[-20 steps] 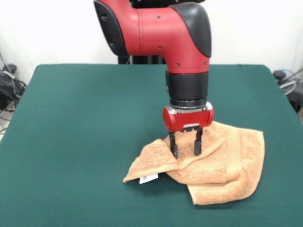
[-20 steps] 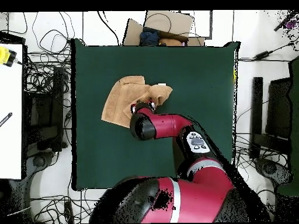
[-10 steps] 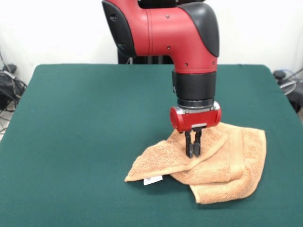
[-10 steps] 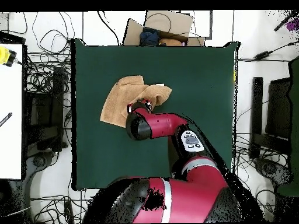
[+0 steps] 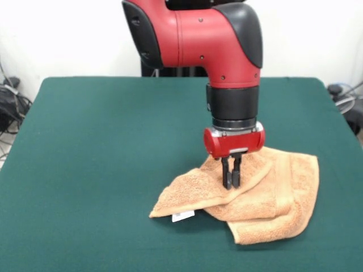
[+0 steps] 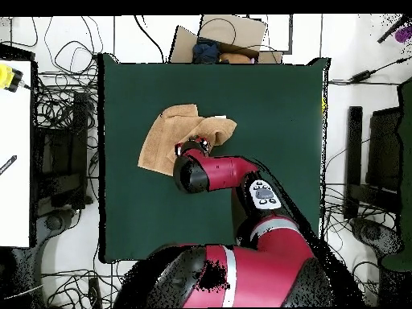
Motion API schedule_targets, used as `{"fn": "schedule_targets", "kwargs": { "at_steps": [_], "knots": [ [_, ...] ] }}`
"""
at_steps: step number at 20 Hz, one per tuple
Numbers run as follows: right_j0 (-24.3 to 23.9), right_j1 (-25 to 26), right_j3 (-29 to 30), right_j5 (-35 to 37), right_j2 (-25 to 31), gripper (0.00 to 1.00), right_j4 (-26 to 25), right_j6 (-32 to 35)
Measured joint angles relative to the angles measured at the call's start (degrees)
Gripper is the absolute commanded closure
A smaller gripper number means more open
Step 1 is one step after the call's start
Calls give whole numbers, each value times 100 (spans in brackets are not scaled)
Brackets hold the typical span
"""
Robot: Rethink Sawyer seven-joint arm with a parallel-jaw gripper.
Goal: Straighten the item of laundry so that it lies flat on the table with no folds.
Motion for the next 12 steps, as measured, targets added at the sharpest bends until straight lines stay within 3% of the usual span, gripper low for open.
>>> {"fn": "schedule_targets", "kwargs": {
  "at_steps": [12],
  "knots": [
    [-77, -49, -3, 200, 68, 100, 4, 0]
  ]
}}
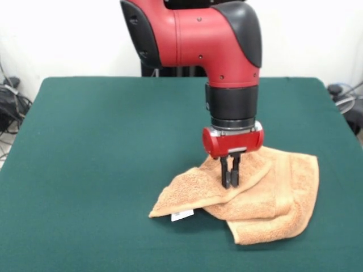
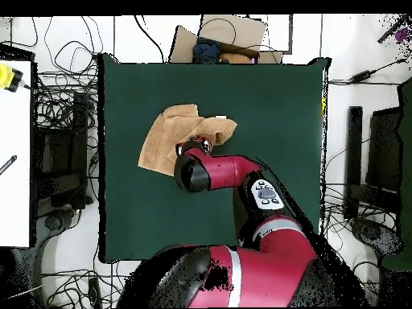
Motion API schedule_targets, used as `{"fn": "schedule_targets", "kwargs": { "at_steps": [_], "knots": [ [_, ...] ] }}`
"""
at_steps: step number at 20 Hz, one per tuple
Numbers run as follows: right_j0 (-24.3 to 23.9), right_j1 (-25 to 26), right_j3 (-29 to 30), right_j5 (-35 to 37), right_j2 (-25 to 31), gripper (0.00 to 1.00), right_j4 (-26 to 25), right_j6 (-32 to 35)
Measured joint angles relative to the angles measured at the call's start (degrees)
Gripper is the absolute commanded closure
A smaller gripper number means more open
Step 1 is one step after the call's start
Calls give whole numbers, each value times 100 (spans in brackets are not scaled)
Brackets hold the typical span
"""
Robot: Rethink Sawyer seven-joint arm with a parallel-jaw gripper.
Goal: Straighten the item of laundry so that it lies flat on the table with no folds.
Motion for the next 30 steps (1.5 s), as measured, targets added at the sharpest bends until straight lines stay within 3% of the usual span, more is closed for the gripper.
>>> {"fn": "schedule_targets", "kwargs": {
  "at_steps": [13, 20, 30],
  "knots": [
    [-1194, -860, 335, 2343, 789, 100, 97, 0],
    [-1652, -862, 337, 2471, 1036, 100, 96, 0],
    [-1676, -861, 338, 2472, 1049, 100, 59, 0]
  ]
}}
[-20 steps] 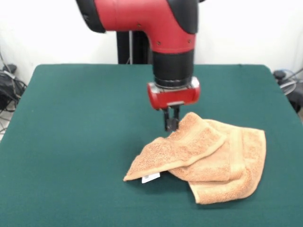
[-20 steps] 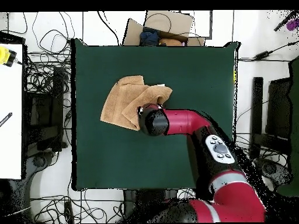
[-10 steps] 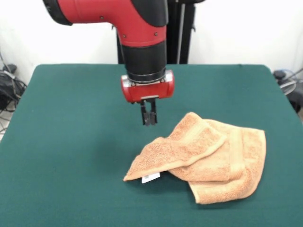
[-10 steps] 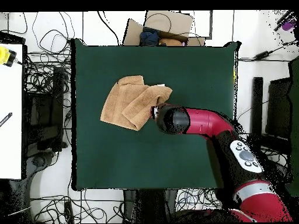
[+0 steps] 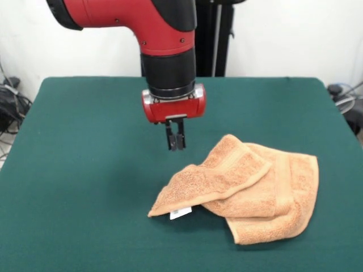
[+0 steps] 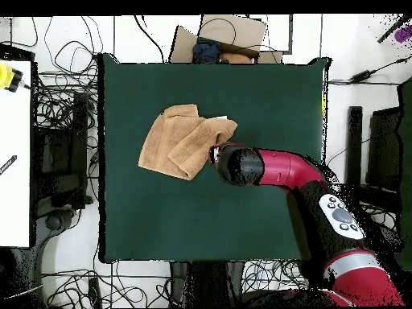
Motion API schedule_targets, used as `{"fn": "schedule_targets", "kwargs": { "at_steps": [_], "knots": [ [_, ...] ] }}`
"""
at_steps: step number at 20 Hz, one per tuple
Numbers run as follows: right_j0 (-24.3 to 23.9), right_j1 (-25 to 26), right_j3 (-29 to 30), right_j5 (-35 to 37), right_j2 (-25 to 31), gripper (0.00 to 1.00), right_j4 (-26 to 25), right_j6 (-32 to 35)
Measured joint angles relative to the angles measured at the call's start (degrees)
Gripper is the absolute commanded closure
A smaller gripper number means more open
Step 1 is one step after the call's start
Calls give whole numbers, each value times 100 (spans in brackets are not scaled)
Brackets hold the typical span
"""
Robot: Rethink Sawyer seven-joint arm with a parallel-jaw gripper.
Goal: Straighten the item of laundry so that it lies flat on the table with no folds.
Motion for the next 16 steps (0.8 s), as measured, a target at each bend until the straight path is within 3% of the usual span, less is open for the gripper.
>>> {"fn": "schedule_targets", "kwargs": {
  "at_steps": [16],
  "knots": [
    [214, 18, 13, 0, 0, 100, -58, 0]
  ]
}}
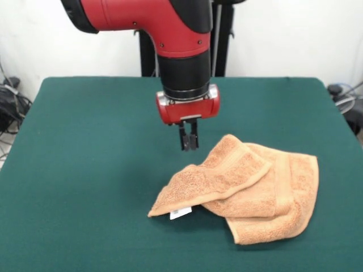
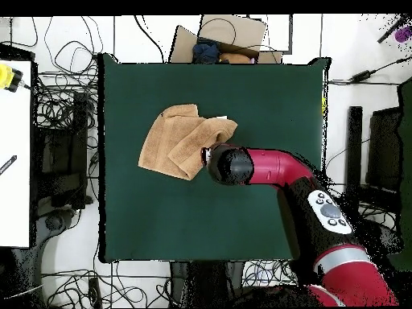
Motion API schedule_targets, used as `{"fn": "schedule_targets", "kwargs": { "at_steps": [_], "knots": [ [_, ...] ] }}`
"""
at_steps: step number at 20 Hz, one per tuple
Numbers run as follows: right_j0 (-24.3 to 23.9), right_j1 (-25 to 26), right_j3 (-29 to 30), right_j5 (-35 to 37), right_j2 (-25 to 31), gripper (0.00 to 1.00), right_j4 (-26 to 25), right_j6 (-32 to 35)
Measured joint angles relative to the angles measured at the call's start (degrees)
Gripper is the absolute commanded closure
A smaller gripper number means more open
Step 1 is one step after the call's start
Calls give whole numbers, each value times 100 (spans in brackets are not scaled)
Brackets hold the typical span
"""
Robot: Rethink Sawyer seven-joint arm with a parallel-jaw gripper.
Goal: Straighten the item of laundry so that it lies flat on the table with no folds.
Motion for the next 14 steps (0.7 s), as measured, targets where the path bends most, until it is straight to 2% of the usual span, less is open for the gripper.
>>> {"fn": "schedule_targets", "kwargs": {
  "at_steps": [14],
  "knots": [
    [242, -1, 19, 0, 0, 100, 1, 0]
  ]
}}
